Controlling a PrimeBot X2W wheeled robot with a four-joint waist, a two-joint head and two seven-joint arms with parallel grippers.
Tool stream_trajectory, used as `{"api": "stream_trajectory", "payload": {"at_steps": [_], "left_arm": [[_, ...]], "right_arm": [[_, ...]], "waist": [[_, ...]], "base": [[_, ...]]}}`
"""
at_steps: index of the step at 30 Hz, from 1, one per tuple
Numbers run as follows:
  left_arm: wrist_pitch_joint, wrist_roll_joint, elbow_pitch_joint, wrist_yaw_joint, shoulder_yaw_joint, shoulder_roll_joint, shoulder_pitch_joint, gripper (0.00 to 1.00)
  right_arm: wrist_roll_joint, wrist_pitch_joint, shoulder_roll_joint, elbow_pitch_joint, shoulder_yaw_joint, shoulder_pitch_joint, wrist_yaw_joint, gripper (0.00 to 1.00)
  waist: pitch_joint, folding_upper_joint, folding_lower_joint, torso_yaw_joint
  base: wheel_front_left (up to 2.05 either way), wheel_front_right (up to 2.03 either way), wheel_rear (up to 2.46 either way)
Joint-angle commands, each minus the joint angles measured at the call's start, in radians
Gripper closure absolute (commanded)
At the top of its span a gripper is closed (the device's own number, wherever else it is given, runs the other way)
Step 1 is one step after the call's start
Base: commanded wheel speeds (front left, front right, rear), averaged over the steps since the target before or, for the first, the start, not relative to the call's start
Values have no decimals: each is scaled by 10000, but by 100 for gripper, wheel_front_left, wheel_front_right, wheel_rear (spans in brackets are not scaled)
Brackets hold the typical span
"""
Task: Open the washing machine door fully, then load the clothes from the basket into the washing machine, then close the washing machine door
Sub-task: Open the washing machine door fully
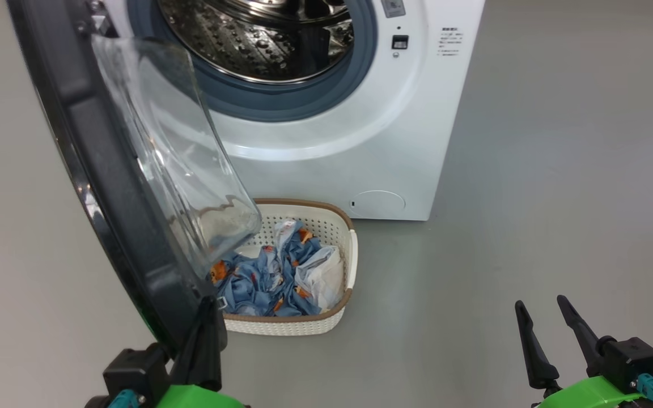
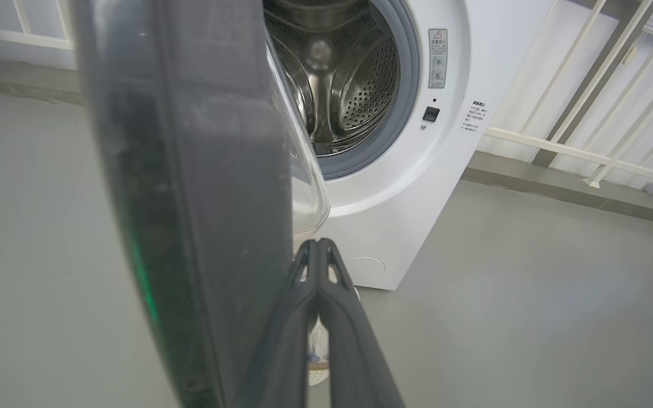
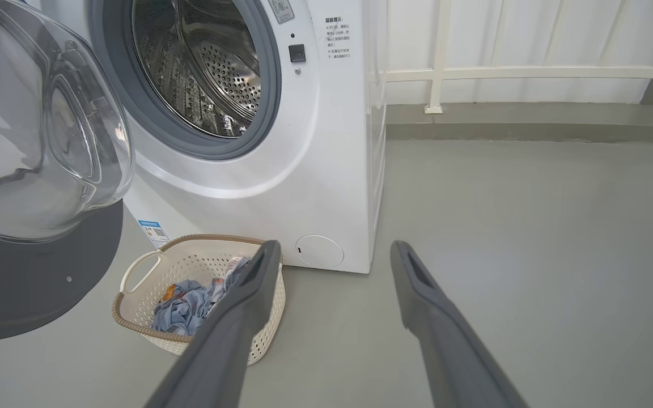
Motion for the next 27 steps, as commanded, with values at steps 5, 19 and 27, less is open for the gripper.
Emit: {"api": "stream_trajectory", "payload": {"at_steps": [5, 19, 27], "left_arm": [[-253, 124, -322, 231, 572, 252, -5, 100], [-702, -22, 61, 226, 1224, 571, -389, 100], [-1152, -280, 667, 367, 2066, 775, -736, 100]], "right_arm": [[-37, 56, -49, -285, 185, -205, 16, 0], [-48, 228, -49, -533, 202, -197, 16, 0], [-112, 292, -49, -658, 171, -271, 16, 0]], "waist": [[-65, -1, 0, 417], [45, -1, 0, 1046], [290, -1, 0, 1063]], "base": [[0, 0, 0], [0, 0, 0], [0, 0, 0]]}}
